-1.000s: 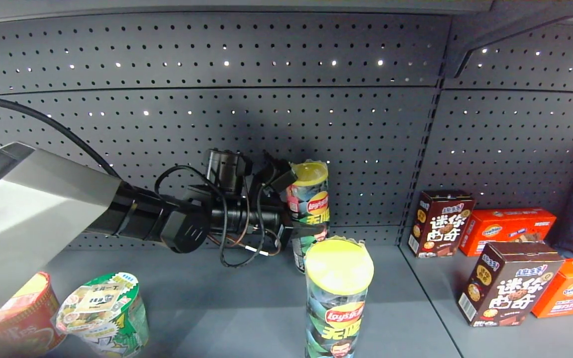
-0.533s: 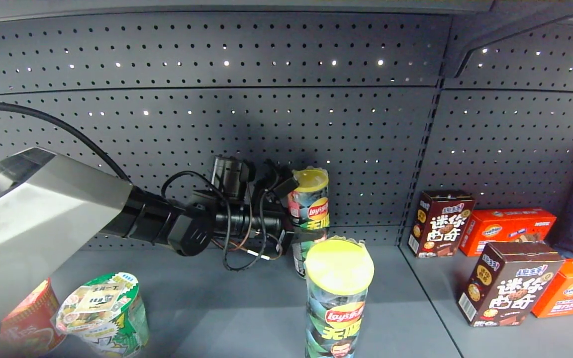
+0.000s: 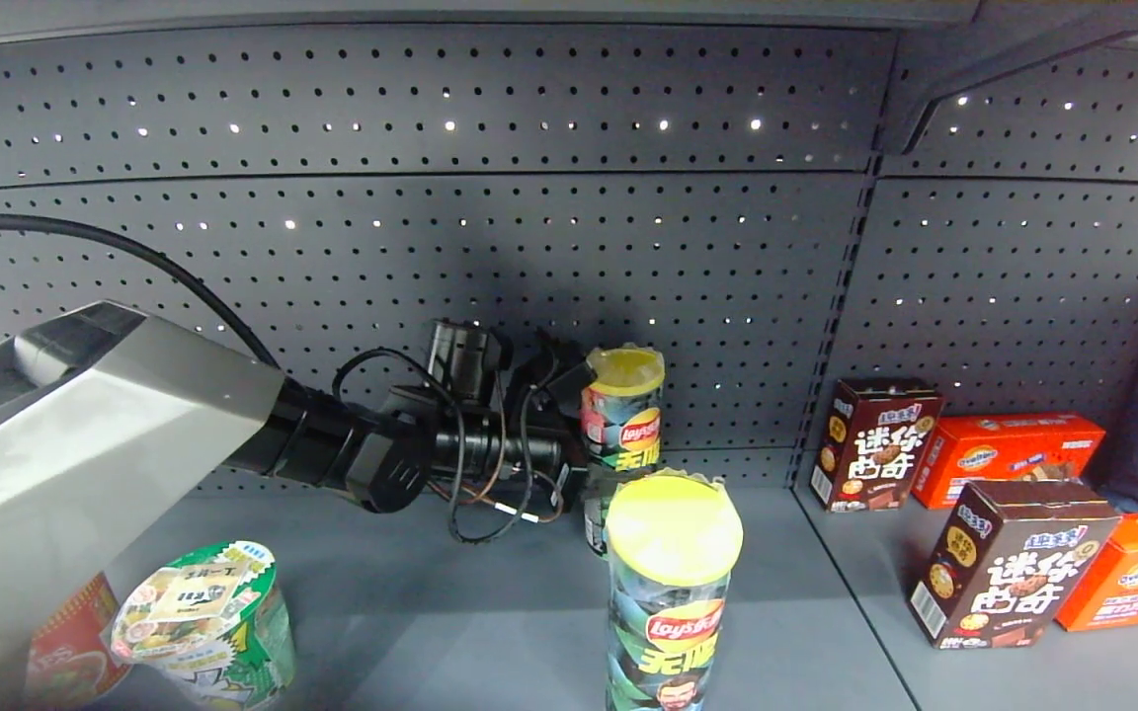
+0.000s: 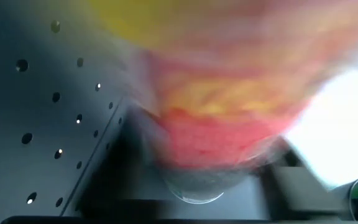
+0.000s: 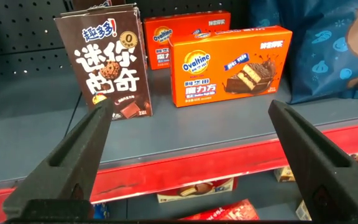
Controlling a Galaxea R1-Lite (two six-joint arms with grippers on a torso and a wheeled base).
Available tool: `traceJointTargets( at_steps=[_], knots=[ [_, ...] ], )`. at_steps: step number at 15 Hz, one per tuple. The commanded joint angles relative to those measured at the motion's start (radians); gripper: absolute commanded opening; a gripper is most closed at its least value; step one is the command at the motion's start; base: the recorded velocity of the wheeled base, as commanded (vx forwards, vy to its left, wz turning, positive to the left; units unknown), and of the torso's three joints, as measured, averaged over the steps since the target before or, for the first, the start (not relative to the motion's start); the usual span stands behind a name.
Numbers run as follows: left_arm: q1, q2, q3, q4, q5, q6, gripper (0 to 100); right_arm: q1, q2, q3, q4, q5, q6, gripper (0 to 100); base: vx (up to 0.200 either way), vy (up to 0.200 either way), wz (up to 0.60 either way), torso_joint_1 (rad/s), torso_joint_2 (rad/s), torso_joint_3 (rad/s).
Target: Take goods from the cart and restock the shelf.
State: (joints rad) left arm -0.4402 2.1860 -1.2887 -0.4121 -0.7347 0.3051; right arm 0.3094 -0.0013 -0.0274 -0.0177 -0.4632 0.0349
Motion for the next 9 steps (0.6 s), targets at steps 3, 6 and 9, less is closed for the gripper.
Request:
traceJointTargets(
  at_steps=[3, 6, 9],
  knots=[
    [0.0, 0.001, 0.0, 0.001, 0.001, 0.0, 100, 0.001, 0.001, 0.0, -0.001, 0.0, 0.003, 100, 0.0, 0.0, 0.0, 0.0, 0.0, 0.0],
    [-0.002, -0.003, 0.003, 0.001, 0.003, 0.002, 100, 0.001, 0.001, 0.0, 0.005, 0.001, 0.002, 100, 0.0, 0.0, 0.0, 0.0, 0.0, 0.0],
    [0.003, -0.048, 0.035, 0.001, 0.001, 0.012, 100, 0.001, 0.001, 0.0, 0.015, 0.035, -0.004, 100, 0.0, 0.0, 0.0, 0.0, 0.0, 0.0]
  ],
)
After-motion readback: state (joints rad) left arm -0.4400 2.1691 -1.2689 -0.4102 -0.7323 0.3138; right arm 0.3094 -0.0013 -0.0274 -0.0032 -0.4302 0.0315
